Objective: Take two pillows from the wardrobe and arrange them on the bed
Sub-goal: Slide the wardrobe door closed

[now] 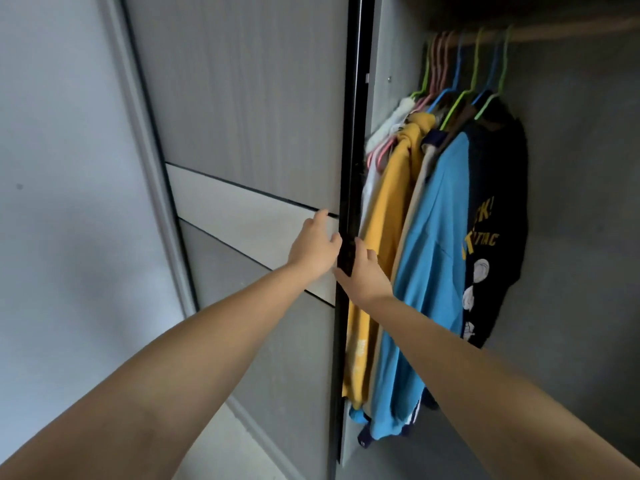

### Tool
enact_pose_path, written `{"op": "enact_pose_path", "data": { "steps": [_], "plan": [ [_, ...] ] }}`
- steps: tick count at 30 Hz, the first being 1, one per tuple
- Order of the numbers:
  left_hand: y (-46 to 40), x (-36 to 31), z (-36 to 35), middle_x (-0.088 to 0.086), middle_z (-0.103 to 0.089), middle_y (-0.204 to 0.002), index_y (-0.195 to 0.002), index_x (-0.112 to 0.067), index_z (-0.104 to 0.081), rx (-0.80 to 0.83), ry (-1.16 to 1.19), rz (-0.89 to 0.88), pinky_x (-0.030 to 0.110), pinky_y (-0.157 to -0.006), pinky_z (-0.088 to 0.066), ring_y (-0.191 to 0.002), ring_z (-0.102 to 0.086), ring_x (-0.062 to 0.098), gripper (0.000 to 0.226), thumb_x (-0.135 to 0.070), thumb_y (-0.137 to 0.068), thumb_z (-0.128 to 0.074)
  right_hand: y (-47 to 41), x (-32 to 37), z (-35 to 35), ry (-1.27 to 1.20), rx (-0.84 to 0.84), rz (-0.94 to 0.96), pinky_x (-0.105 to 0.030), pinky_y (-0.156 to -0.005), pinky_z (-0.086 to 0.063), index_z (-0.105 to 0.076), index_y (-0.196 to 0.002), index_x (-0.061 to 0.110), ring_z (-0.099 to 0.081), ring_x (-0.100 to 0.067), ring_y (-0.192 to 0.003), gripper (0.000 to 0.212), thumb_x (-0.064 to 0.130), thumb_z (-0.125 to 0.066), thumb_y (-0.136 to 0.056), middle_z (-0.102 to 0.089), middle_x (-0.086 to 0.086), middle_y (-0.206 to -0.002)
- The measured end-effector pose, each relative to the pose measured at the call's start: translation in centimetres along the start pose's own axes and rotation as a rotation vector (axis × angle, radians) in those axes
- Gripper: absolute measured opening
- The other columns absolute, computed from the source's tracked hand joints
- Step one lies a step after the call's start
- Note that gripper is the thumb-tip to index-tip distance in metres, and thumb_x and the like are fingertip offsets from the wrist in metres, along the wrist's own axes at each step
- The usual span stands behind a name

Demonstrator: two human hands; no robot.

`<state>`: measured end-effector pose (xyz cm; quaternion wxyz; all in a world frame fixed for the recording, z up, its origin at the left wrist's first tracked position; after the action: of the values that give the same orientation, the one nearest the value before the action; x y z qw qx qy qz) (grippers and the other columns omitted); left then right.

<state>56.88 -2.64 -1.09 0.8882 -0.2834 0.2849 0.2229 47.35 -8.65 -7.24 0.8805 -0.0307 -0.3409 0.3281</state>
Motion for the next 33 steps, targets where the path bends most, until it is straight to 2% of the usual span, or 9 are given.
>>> {"op": "enact_pose_path", "data": {
  "steps": [3, 8, 12, 14, 16, 19, 22, 27, 33],
  "plan": [
    [-1.8, -0.4, -0.2, 0.009, -0.046, -0.135, -0.141, -0.019, -0.03, -0.035, 0.095, -0.082, 0.031, -0.086, -0.046, -0.11, -0.057, 0.024, 0.05, -0.019, -0.094, -0.047, -1.6, 0.0, -1.1, -0.126, -0.073, -0.051, -0.045, -0.095, -0.051, -0.014, -0.151, 0.013, -0.051, -0.029, -0.127, 0.073, 0.035, -0.055, -0.094, -0.026, -0.011, -0.155],
    [-3.0, -1.2, -0.8, -0.001, -0.049, -0.104, -0.118, -0.02, -0.042, -0.061, 0.226, -0.171, 0.027, -0.072, -0.043, -0.091, -0.055, 0.018, 0.033, -0.004, -0.089, -0.044, -2.4, -1.1, -1.1, -0.238, -0.213, -0.13, -0.041, -0.091, -0.053, -0.04, -0.134, 0.008, -0.056, -0.026, -0.115, 0.047, 0.026, -0.056, -0.093, -0.05, -0.011, -0.134],
    [-3.3, -1.0, -0.9, -0.001, -0.052, -0.097, -0.111, -0.024, -0.046, -0.018, 0.33, -0.209, 0.027, -0.073, -0.046, -0.089, -0.056, 0.017, 0.035, 0.001, -0.087, -0.042, -2.2, -1.3, -0.9, -0.285, -0.272, -0.13, -0.018, -0.065, -0.048, -0.049, -0.105, 0.019, -0.061, -0.017, -0.09, 0.021, 0.021, -0.061, -0.088, -0.062, -0.001, -0.101],
    [-3.1, -1.1, -0.9, 0.001, -0.054, -0.096, -0.111, -0.023, -0.048, 0.003, 0.364, -0.243, 0.031, -0.076, -0.05, -0.09, -0.057, 0.02, 0.037, 0.003, -0.086, -0.04, -1.8, -1.5, -0.5, -0.29, -0.295, -0.133, -0.009, -0.055, -0.041, -0.045, -0.097, 0.029, -0.06, -0.006, -0.076, 0.022, 0.022, -0.063, -0.088, -0.06, 0.01, -0.088],
    [-2.5, -1.5, -0.9, 0.002, -0.055, -0.099, -0.114, -0.022, -0.049, 0.018, 0.406, -0.262, 0.035, -0.081, -0.052, -0.092, -0.059, 0.021, 0.04, 0.005, -0.085, -0.041, -1.0, -1.8, 0.0, -0.288, -0.32, -0.141, -0.007, -0.053, -0.04, -0.042, -0.097, 0.034, -0.058, 0.003, -0.071, 0.027, 0.024, -0.064, -0.088, -0.057, 0.019, -0.082],
    [-1.0, -2.6, -1.6, 0.001, -0.055, -0.105, -0.121, -0.02, -0.048, 0.054, 0.434, -0.305, 0.034, -0.084, -0.053, -0.093, -0.058, 0.017, 0.044, 0.005, -0.085, -0.045, 0.4, -2.5, 1.2, -0.224, -0.348, -0.17, -0.007, -0.05, -0.041, -0.044, -0.105, 0.03, -0.056, 0.006, -0.066, 0.028, 0.027, -0.065, -0.087, -0.056, 0.02, -0.078],
    [0.5, -4.4, -2.4, 0.002, -0.054, -0.107, -0.124, -0.017, -0.048, 0.084, 0.453, -0.356, 0.03, -0.082, -0.049, -0.09, -0.055, 0.014, 0.047, 0.006, -0.083, -0.044, 2.0, -3.8, 2.7, -0.154, -0.34, -0.236, -0.016, -0.05, -0.041, -0.047, -0.115, 0.017, -0.056, -0.008, -0.066, 0.035, 0.031, -0.061, -0.087, -0.059, 0.009, -0.08],
    [3.4, -8.9, -3.9, 0.004, -0.055, -0.105, -0.118, -0.014, -0.051, 0.092, 0.47, -0.415, 0.027, -0.074, -0.044, -0.082, -0.049, 0.013, 0.037, 0.002, -0.086, -0.042, 5.9, -6.2, 6.3, 0.017, -0.31, -0.346, -0.041, -0.071, -0.055, -0.041, -0.124, 0.014, -0.063, -0.03, -0.089, 0.046, 0.035, -0.059, -0.086, -0.066, -0.008, -0.104],
    [8.1, -15.3, -6.6, -0.001, -0.051, -0.104, -0.123, -0.014, -0.051, 0.212, 0.538, -0.552, 0.029, -0.082, -0.05, -0.089, -0.055, 0.015, 0.041, 0.005, -0.089, -0.038, 11.6, -10.6, 11.4, 0.164, -0.307, -0.468, -0.032, -0.059, -0.045, -0.039, -0.119, 0.014, -0.062, -0.029, -0.077, 0.043, 0.043, -0.053, -0.091, -0.066, -0.006, -0.093]
  ]
}}
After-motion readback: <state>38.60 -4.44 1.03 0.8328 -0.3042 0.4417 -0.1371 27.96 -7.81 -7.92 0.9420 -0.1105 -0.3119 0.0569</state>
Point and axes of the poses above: each hand's wrist, its own y-axis away from the middle knuckle, its own z-axis out of the back of the hand, x = y × z, the point moved 10 cm from there along -y, towards the middle knuckle
